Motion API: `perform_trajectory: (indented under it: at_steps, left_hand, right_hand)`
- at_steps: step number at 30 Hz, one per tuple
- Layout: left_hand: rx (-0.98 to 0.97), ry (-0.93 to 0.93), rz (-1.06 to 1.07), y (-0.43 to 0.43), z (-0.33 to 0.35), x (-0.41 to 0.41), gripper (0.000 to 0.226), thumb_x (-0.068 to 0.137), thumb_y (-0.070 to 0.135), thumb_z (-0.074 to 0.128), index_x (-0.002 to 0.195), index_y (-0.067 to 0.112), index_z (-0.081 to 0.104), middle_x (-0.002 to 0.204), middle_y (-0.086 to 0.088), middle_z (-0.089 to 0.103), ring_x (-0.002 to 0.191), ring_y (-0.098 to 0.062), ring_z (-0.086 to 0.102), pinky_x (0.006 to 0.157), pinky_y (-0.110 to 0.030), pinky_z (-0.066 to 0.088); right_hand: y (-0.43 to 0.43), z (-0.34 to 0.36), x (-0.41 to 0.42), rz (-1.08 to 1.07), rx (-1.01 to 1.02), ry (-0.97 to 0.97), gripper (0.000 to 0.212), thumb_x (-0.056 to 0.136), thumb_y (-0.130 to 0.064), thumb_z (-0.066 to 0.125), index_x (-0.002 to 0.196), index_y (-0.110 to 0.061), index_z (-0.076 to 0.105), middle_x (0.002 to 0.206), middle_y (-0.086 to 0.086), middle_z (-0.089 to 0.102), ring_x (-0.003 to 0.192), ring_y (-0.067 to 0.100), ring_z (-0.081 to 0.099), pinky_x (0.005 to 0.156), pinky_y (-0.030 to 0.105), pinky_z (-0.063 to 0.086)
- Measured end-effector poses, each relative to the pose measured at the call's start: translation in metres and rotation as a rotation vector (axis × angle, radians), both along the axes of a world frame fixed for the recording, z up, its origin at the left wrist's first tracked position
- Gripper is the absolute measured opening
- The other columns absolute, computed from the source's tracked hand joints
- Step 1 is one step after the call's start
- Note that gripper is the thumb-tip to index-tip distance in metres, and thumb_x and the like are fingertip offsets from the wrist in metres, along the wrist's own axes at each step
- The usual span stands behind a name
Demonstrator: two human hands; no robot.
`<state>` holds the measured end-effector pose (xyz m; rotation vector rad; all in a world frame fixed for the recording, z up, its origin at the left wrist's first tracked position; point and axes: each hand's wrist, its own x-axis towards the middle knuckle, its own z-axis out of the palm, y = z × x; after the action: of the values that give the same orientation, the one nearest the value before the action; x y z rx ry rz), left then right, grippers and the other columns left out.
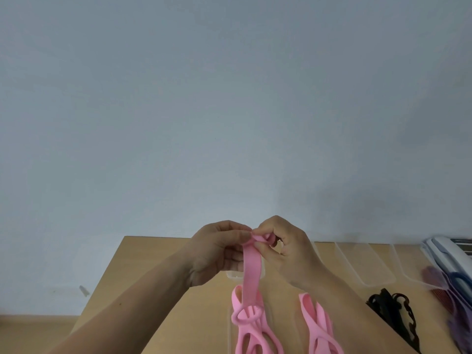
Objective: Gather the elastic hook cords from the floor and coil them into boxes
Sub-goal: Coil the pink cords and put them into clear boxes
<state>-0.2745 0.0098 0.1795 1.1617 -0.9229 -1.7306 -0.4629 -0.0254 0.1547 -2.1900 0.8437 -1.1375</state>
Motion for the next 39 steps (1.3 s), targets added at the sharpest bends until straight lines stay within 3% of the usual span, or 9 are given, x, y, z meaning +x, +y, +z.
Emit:
perform_trajectory:
  at_steps: [4, 7, 12, 16, 20, 26, 32, 36, 39]
  left_hand:
    - [-0.015, 0.008, 0.011, 0.0, -0.002, 0.0, 0.023, 0.084, 0.002, 0.07, 0.107, 0.0, 0.068, 0.096, -0.02, 0.072, 0.078, -0.029, 0.07, 0.068, -0.034, 0.058]
    - [-0.065, -0.026, 0.047, -0.001, -0.002, 0.0, 0.019, 0.082, -0.008, 0.069, 0.097, 0.003, 0.072, 0.094, -0.021, 0.073, 0.079, -0.031, 0.071, 0.069, -0.034, 0.058]
    - [-0.172, -0.087, 0.091, -0.001, -0.001, -0.002, 0.022, 0.083, -0.009, 0.07, 0.101, 0.005, 0.071, 0.098, -0.026, 0.069, 0.083, -0.032, 0.071, 0.071, -0.032, 0.057]
    - [-0.126, -0.056, 0.047, 0.002, -0.003, 0.001, 0.041, 0.086, -0.007, 0.069, 0.122, 0.009, 0.058, 0.093, -0.018, 0.07, 0.079, -0.027, 0.071, 0.069, -0.033, 0.057]
    - [-0.062, -0.039, -0.006, 0.004, 0.0, 0.007, 0.028, 0.087, -0.005, 0.068, 0.114, -0.001, 0.064, 0.096, -0.02, 0.071, 0.08, -0.027, 0.069, 0.07, -0.034, 0.058]
    - [-0.007, -0.013, -0.022, 0.003, 0.002, 0.011, 0.033, 0.081, -0.006, 0.066, 0.114, -0.001, 0.066, 0.092, -0.017, 0.071, 0.074, -0.025, 0.068, 0.067, -0.033, 0.057]
    - [-0.026, -0.057, -0.086, 0.002, 0.003, 0.011, 0.035, 0.077, 0.007, 0.066, 0.111, 0.002, 0.07, 0.086, -0.014, 0.069, 0.071, -0.024, 0.067, 0.069, -0.035, 0.057]
    - [-0.031, -0.028, -0.046, 0.0, 0.002, 0.009, 0.028, 0.094, 0.016, 0.059, 0.111, -0.005, 0.065, 0.085, -0.014, 0.069, 0.071, -0.025, 0.068, 0.068, -0.035, 0.057]
    - [-0.015, -0.019, -0.017, 0.0, 0.0, 0.008, 0.017, 0.095, 0.015, 0.06, 0.102, 0.0, 0.067, 0.086, -0.016, 0.071, 0.071, -0.026, 0.069, 0.066, -0.034, 0.057]
  right_hand:
    - [0.0, 0.0, -0.007, 0.085, 0.273, -0.08, 0.021, 0.079, -0.011, 0.07, 0.092, -0.027, 0.067, 0.08, -0.015, 0.059, 0.073, 0.009, 0.054, 0.068, 0.026, 0.05]
    - [0.0, 0.0, -0.007, 0.144, 0.544, -0.238, 0.021, 0.077, -0.016, 0.074, 0.097, -0.021, 0.068, 0.077, -0.005, 0.061, 0.072, 0.013, 0.056, 0.068, 0.023, 0.05]
    - [-0.004, 0.0, -0.006, 0.07, 0.621, -0.262, 0.017, 0.079, -0.026, 0.073, 0.094, -0.017, 0.072, 0.069, 0.0, 0.067, 0.061, 0.018, 0.063, 0.058, 0.027, 0.049]
    - [-0.005, 0.001, -0.006, 0.073, 0.547, -0.231, 0.011, 0.082, -0.024, 0.07, 0.091, -0.028, 0.074, 0.072, 0.0, 0.068, 0.064, 0.017, 0.066, 0.061, 0.025, 0.051]
    - [-0.004, 0.002, -0.002, 0.08, 0.444, -0.142, 0.015, 0.087, -0.018, 0.072, 0.093, -0.033, 0.073, 0.083, -0.002, 0.069, 0.073, 0.014, 0.067, 0.068, 0.021, 0.053]
    - [0.001, -0.001, 0.004, 0.028, 0.343, -0.104, 0.025, 0.087, -0.01, 0.071, 0.097, -0.033, 0.071, 0.091, 0.004, 0.066, 0.087, 0.019, 0.064, 0.082, 0.027, 0.056]
    - [0.002, -0.004, 0.003, 0.031, 0.257, -0.076, 0.027, 0.087, -0.003, 0.069, 0.1, -0.026, 0.068, 0.084, -0.005, 0.06, 0.084, 0.013, 0.062, 0.08, 0.02, 0.052]
    - [0.001, -0.007, 0.005, 0.016, 0.025, -0.05, 0.027, 0.085, -0.002, 0.069, 0.099, -0.025, 0.064, 0.089, -0.005, 0.06, 0.084, 0.019, 0.061, 0.077, 0.027, 0.053]
    - [-0.001, -0.009, 0.005, 0.031, 0.0, -0.079, 0.03, 0.083, 0.002, 0.07, 0.1, -0.022, 0.068, 0.093, -0.004, 0.061, 0.086, 0.02, 0.063, 0.079, 0.03, 0.054]
